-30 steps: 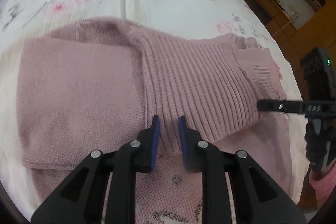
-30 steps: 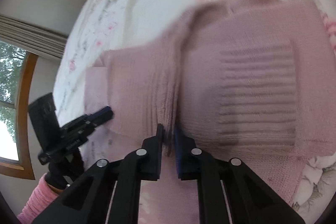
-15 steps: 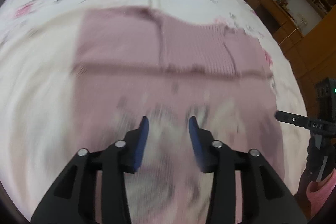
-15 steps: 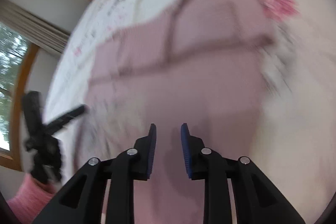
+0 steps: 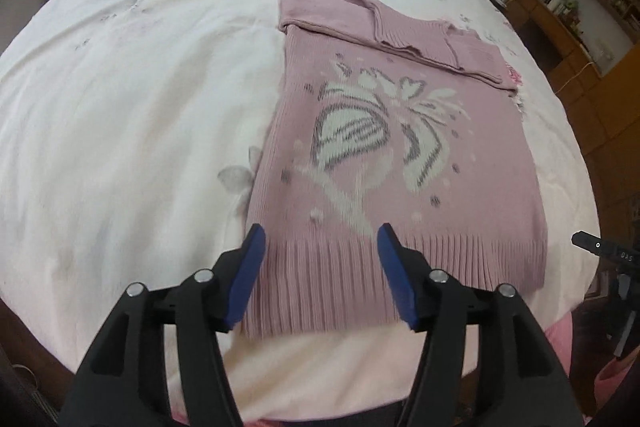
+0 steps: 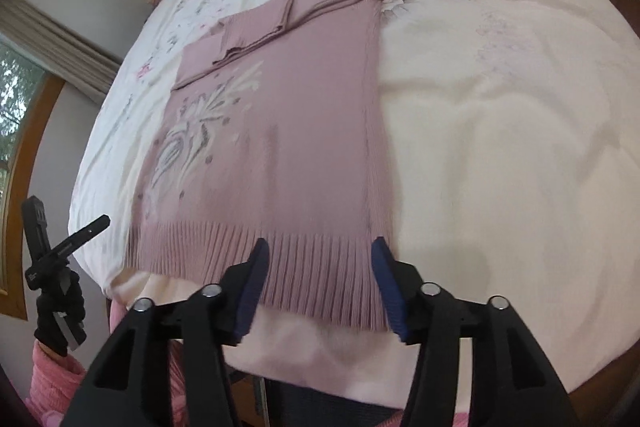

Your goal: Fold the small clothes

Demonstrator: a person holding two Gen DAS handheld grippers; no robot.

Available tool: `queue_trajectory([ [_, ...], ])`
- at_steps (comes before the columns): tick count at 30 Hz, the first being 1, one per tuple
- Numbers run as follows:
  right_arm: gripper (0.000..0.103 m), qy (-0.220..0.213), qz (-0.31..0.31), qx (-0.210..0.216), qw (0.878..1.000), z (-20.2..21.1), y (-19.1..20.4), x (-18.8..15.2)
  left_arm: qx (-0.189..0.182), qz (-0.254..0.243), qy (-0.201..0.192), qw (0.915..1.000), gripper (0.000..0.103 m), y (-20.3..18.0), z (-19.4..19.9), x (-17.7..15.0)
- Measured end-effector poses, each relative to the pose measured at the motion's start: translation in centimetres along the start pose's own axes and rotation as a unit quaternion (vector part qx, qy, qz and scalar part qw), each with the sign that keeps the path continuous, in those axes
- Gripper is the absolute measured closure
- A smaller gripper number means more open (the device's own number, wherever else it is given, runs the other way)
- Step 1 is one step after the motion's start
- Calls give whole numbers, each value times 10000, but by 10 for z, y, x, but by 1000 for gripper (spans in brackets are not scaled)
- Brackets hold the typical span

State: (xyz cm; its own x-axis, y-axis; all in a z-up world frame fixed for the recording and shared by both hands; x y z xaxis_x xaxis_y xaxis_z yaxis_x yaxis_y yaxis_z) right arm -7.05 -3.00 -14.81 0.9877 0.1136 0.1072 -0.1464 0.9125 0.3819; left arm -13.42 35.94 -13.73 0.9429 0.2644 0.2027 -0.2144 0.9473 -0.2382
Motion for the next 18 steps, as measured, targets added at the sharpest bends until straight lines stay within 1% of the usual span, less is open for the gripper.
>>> queue_trajectory([
  [3, 47, 18, 39, -160, 9999, 0, -7, -17, 121, 10, 51, 9999, 40, 5, 1, -9],
  [5, 47, 105, -64, -145, 9998, -5, -14, -24, 85, 32, 115, 9999, 38, 9, 1, -16],
  [8, 43, 154, -156, -173, 9996, -10, -25, -30, 223, 90, 163, 9996, 37, 21, -1, -24],
  [9, 41, 211, -180, -186, 9994, -13, -28, -32, 188, 160, 195, 9995, 37, 27, -4, -26],
  [12, 41, 342, -254, -358, 9984, -24, -40, -36, 124, 400, 316, 9986, 37, 40, -10, -30],
  [13, 41, 372, -281, -354, 9983, -26, -43, -38, 102, 500, 376, 9980, 37, 46, -14, -32],
  [16, 41, 465, -454, -221, 9976, -34, -52, -39, -134, 703, 510, 9961, 37, 54, -23, -33],
  [18, 41, 527, -541, -129, 9971, -38, -57, -39, -230, 748, 594, 9952, 37, 54, -30, -32],
])
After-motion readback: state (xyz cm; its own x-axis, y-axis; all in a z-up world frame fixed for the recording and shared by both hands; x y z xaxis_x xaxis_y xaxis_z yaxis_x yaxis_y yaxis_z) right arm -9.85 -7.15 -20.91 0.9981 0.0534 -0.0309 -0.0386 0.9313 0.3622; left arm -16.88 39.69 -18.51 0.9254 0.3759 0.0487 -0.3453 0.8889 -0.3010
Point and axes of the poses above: each gripper's, at about its wrist camera, not at the fingertips, and z roughly against the way its jaws point, y to its left, x to its top, the point moved 7 cm from there along -z, roughly the way its jaws point, and after that the axes turned 11 degrees about y, right-handed, at the moved point
